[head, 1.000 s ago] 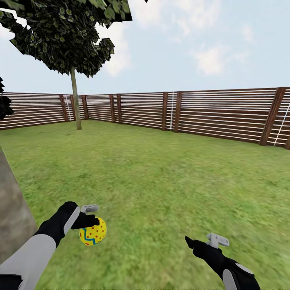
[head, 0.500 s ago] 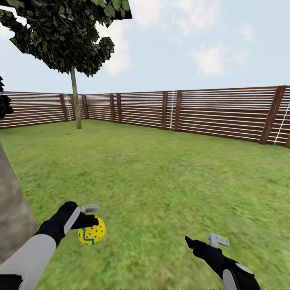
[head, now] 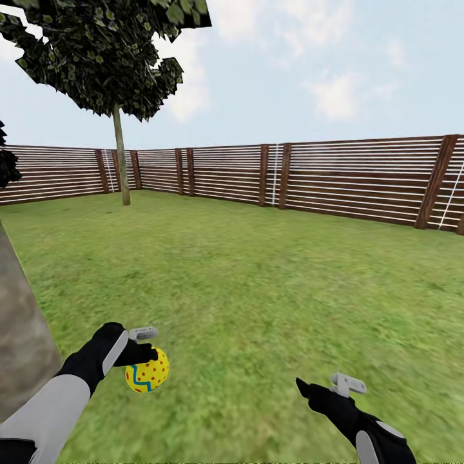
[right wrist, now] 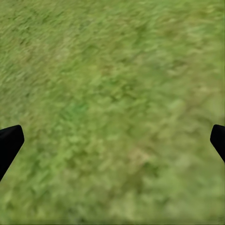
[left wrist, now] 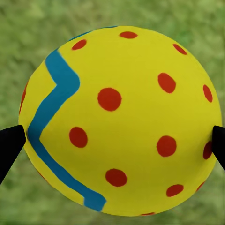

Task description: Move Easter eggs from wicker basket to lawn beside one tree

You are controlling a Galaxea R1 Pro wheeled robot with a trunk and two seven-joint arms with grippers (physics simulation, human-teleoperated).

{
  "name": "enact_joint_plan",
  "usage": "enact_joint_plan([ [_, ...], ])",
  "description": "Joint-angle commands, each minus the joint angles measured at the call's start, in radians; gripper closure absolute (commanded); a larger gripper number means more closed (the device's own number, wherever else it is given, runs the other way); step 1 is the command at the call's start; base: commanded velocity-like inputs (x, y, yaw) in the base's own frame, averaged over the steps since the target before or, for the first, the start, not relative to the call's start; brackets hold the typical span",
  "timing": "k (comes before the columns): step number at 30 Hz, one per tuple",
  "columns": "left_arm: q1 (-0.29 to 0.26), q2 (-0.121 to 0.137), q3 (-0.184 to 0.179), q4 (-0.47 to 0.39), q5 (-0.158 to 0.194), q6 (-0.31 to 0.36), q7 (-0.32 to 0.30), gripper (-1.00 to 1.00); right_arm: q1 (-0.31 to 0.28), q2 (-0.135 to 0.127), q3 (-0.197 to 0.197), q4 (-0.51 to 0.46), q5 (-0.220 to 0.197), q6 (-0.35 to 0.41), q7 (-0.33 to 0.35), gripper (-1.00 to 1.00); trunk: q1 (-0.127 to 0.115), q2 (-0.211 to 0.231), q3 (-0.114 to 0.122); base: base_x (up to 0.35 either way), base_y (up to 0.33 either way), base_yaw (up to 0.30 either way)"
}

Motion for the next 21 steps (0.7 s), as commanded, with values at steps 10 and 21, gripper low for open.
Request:
enact_joint_plan([
  [10, -0.001, 0.001, -0.005, 0.0, 0.001, -0.001, 0.0, 1.0, -0.001, 0.001, -0.003, -0.001, 0.002, 0.006, 0.007, -1.0, 0.018, -0.03, -0.037, 0.0, 0.0, 0.0],
  [21, -0.001, 0.001, -0.005, 0.0, 0.001, -0.02, 0.0, 1.0, -0.001, 0.001, -0.003, 0.0, 0.002, 0.006, 0.007, -1.0, 0.023, -0.033, -0.079, 0.0, 0.0, 0.0],
])
